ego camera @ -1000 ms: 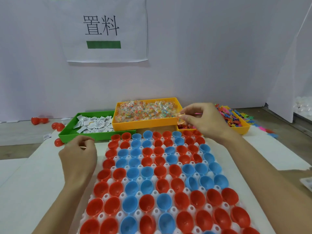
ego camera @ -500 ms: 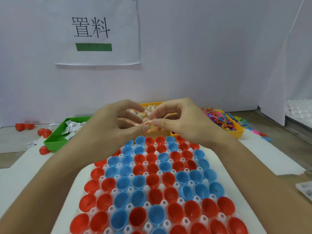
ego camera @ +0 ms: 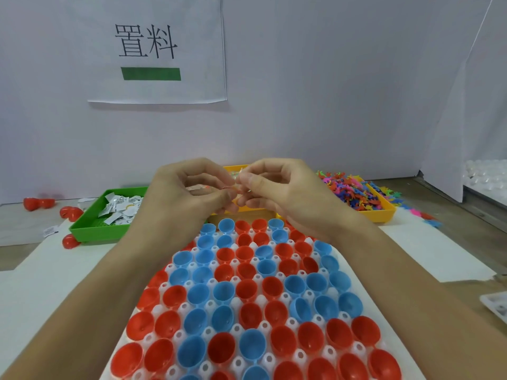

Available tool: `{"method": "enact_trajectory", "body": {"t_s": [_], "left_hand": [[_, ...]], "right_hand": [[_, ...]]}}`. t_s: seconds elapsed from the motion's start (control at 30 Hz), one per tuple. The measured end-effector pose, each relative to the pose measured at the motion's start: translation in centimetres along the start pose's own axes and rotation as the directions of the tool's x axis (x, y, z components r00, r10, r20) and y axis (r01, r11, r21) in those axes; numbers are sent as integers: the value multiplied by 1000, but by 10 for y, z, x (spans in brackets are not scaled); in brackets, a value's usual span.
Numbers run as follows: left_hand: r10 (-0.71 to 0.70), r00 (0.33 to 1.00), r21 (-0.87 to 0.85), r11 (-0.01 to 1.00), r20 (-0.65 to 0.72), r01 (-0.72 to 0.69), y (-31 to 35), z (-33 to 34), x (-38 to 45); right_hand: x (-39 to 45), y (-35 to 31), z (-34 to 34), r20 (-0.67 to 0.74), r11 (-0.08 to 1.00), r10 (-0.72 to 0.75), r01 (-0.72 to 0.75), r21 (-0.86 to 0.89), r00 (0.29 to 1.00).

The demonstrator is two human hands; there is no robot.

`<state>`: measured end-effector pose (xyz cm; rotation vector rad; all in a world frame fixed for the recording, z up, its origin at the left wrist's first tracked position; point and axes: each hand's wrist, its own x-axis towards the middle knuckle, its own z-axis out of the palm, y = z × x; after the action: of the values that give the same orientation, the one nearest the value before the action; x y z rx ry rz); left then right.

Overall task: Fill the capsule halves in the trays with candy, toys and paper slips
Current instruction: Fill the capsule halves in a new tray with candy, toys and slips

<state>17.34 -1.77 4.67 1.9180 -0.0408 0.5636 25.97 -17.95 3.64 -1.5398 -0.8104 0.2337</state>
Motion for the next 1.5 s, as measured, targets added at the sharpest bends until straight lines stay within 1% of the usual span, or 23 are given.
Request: {"method": "enact_trajectory", "body": {"t_s": [0.07, 0.13, 0.23, 0.4, 0.5, 0.57, 0.63, 0.7, 0.77, 0.83, 0.93, 1.03, 1.13, 1.27, 1.33, 1.43, 1.5], "left_hand": [[19, 1000, 14, 1000, -17, -19, 1, 0, 0], [41, 999, 47, 998, -26, -40, 0, 0, 0], [42, 999, 76, 996, -25, -40, -1, 1, -1], [11, 998, 23, 1000, 65, -13, 1, 1, -1], [18, 997, -5, 1000, 77, -18, 1, 2, 0], [-29, 996, -92, 995, 86, 37, 0, 3, 0], [-91, 988, -155, 982, 125, 110, 0, 3, 0], [-100, 983, -158, 980, 155, 124, 0, 2, 1], [-91, 984, -160, 980, 152, 116, 0, 1, 1], [-74, 990, -145, 985, 123, 92, 0, 0, 1], [-31, 997, -72, 997, 70, 36, -1, 0, 2], [7, 999, -16, 1000, 44, -7, -2, 3, 2], [49, 998, 3, 999, 43, -49, -3, 5, 1], [101, 993, 36, 994, 60, -104, -5, 8, 0], [98, 992, 63, 993, 82, -103, -5, 10, 0], [77, 990, 128, 987, 119, -92, -7, 9, 1], [65, 992, 116, 990, 107, -77, -8, 6, 3]], "right_hand": [[1, 1, 1, 8, 996, 53, -54, 72, 999], [2, 3, 1, 29, 994, 83, -85, 66, 996], [1, 3, -1, 50, 997, 74, -76, 24, 996], [0, 0, -9, -15, 998, 54, -54, 13, 998], [-1, -2, -11, -30, 1000, 23, -23, -7, 999], [-1, -3, -10, -37, 999, -10, 9, -36, 999], [-1, -4, -10, -46, 997, -44, 41, -69, 998], [-2, -4, -9, -44, 996, -63, 60, -71, 997], [-2, -4, -9, -31, 994, -73, 70, -82, 997], [-1, -5, -10, -15, 994, -73, 72, -82, 997], [-1, -6, -13, 23, 999, -38, 38, -34, 999], [-1, -6, -15, 19, 995, -17, 19, -99, 1000], [-1, -5, -15, 9, 988, -22, 23, -154, 1000], [-1, -6, -17, 28, 986, -40, 44, -160, 999], [-2, -6, -20, 37, 980, -48, 54, -192, 998], [-1, -2, -32, -26, 964, -39, 31, -263, 999], [0, 4, -50, -109, 927, -17, -25, -375, 994]]}}
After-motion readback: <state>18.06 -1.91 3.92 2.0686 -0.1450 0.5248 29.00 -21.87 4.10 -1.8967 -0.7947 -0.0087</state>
